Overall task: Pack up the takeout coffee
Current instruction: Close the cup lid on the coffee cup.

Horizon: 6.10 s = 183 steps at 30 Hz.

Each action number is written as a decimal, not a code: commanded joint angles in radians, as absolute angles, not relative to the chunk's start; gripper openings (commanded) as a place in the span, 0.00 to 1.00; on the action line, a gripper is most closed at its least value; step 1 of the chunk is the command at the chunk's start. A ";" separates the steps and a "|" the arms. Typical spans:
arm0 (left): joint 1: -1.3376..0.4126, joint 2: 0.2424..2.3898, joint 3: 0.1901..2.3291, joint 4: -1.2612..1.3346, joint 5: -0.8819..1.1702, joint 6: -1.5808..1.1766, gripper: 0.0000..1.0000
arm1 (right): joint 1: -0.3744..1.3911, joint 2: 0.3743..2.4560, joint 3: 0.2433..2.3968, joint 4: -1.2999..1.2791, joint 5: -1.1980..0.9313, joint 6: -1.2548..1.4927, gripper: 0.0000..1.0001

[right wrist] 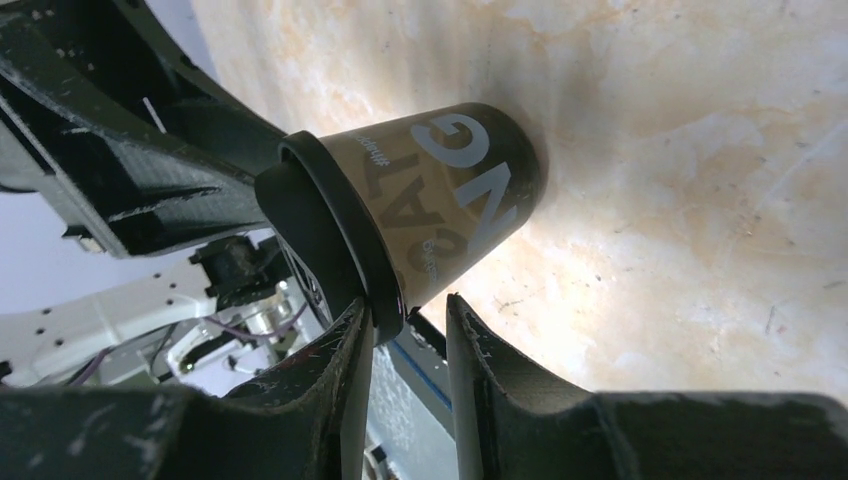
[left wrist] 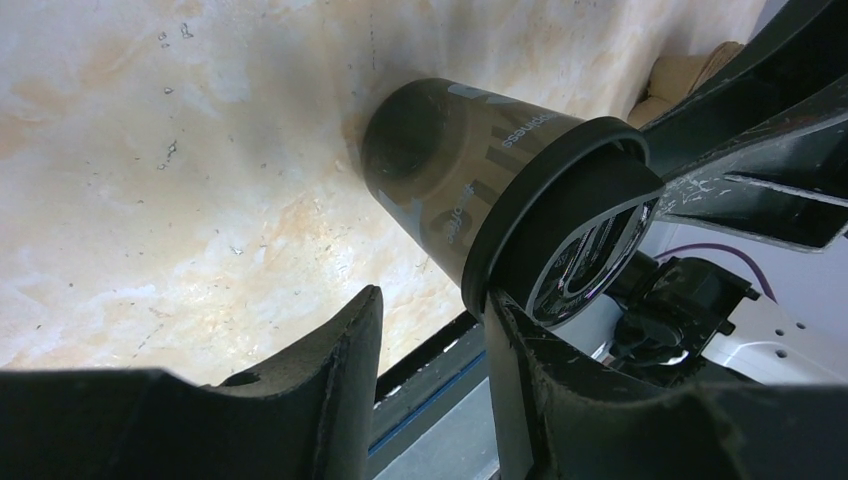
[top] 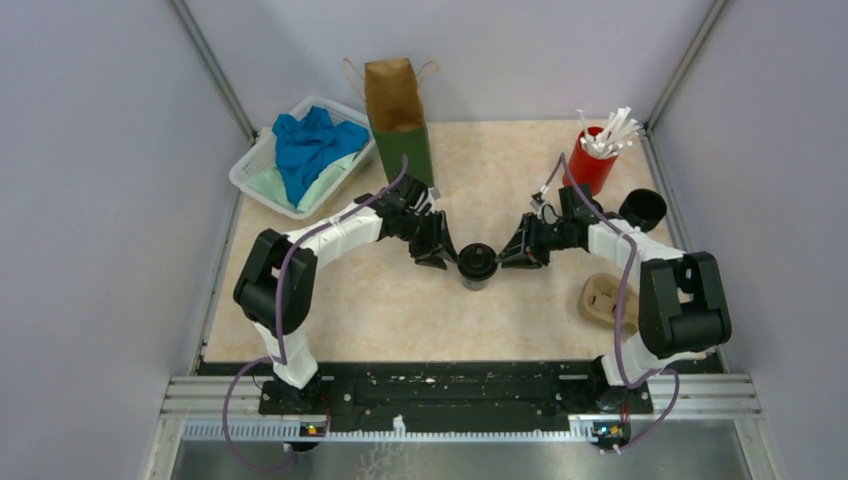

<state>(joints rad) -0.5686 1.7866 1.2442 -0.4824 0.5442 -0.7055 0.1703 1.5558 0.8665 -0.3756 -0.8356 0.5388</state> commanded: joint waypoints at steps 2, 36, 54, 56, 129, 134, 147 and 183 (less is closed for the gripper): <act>-0.591 1.806 1.199 -0.553 0.427 -0.666 0.48 | 0.210 1.569 0.879 -0.531 -0.499 0.442 0.30; -0.591 1.805 1.149 -0.583 0.347 -0.660 0.50 | 0.266 1.646 0.757 -0.277 -0.481 0.550 0.21; -0.591 1.766 1.252 -0.651 0.336 -0.652 0.54 | 0.253 1.572 0.947 -0.443 -0.604 0.483 0.28; -0.590 1.763 1.281 -0.663 0.336 -0.648 0.55 | 0.253 1.569 0.962 -0.444 -0.612 0.487 0.29; -0.584 1.775 1.198 -0.389 0.614 -0.732 0.73 | 0.244 1.548 0.842 -0.251 -0.879 0.538 0.84; -0.584 1.769 1.169 -0.379 0.611 -0.731 0.73 | 0.274 1.539 0.840 -0.278 -0.879 0.507 0.88; -0.582 1.794 1.126 -0.363 0.570 -0.704 0.69 | 0.286 1.544 0.787 -0.198 -0.912 0.531 0.92; -0.583 1.823 1.198 -0.367 0.567 -0.711 0.69 | 0.247 1.504 0.766 -0.168 -0.908 0.584 0.93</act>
